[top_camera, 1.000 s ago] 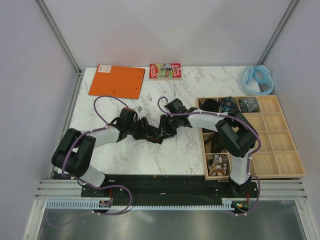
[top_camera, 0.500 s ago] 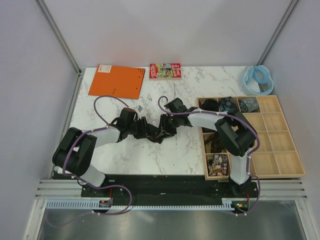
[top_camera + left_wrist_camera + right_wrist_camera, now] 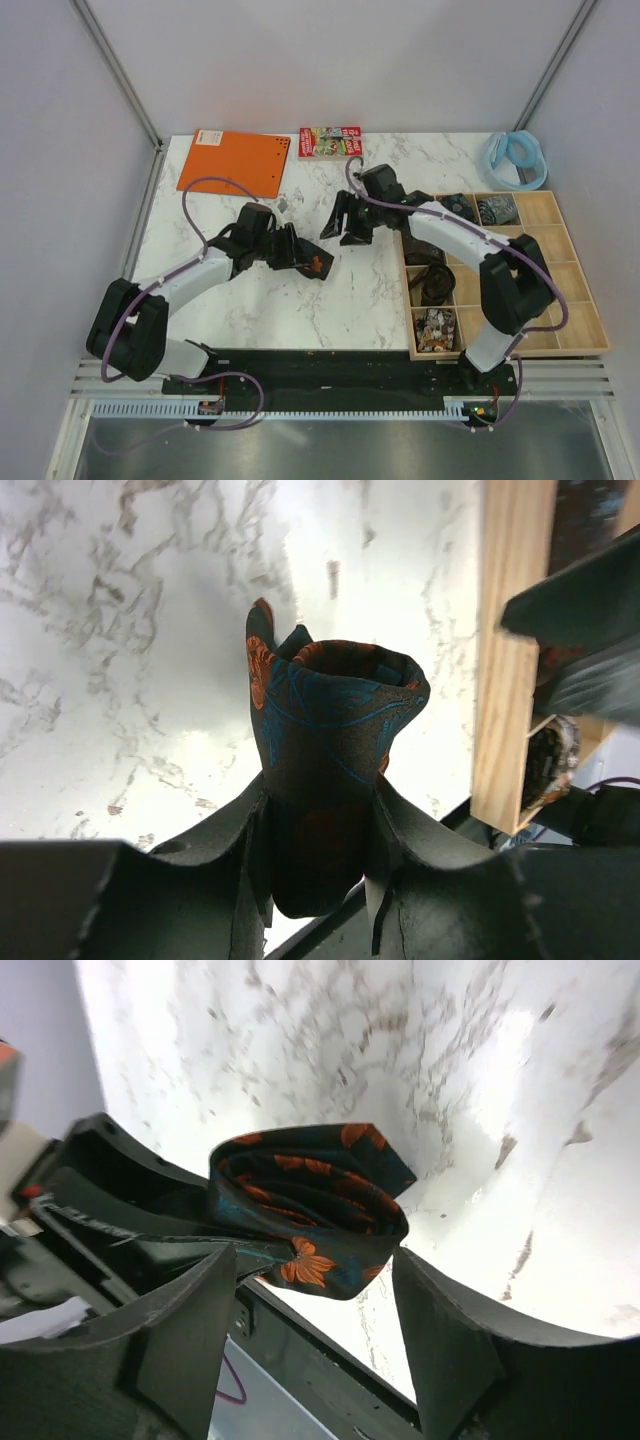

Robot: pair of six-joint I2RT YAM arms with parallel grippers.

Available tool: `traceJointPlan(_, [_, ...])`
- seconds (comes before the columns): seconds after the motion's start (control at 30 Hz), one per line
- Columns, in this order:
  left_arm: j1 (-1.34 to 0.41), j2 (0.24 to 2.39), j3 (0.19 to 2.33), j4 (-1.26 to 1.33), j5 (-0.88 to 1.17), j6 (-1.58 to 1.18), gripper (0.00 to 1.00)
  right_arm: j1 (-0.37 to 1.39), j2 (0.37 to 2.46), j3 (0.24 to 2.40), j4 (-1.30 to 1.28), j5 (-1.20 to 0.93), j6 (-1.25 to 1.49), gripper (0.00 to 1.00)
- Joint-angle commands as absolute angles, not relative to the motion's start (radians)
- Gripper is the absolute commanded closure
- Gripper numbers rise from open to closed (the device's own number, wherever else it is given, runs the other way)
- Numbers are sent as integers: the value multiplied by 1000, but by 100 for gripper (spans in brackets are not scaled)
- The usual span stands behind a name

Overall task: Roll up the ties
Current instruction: Pick up the tie at the center of the board, then place the tie in the storage box.

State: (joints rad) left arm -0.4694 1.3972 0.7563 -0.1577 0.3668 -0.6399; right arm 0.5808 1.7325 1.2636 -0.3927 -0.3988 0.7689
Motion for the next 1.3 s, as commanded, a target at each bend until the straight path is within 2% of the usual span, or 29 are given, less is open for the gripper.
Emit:
traceJointPlan(0.0, [-483, 1324, 848, -238, 357, -634, 98, 516, 1580, 1312, -456, -339, 750, 27])
traceJointPlan(0.43, [-630, 1373, 1161, -344, 348, -617, 98, 384, 1228, 1301, -601, -144, 746, 22])
traceJointPlan(0.8, [-798, 1653, 1523, -359, 399, -561, 98, 354, 964, 1264, -644, 138, 791, 17])
traceJointPlan(0.93, [-819, 1758, 1632, -357, 411, -586, 98, 354, 807, 1200, -631, 325, 840, 15])
traceJointPlan(1.1, [-863, 1888, 1805, -354, 423, -609, 98, 356, 652, 1147, -581, 411, 828, 12])
traceJointPlan(1.27, [-905, 2058, 1988, -353, 439, -652, 98, 356, 652, 1180, -627, 422, 796, 12])
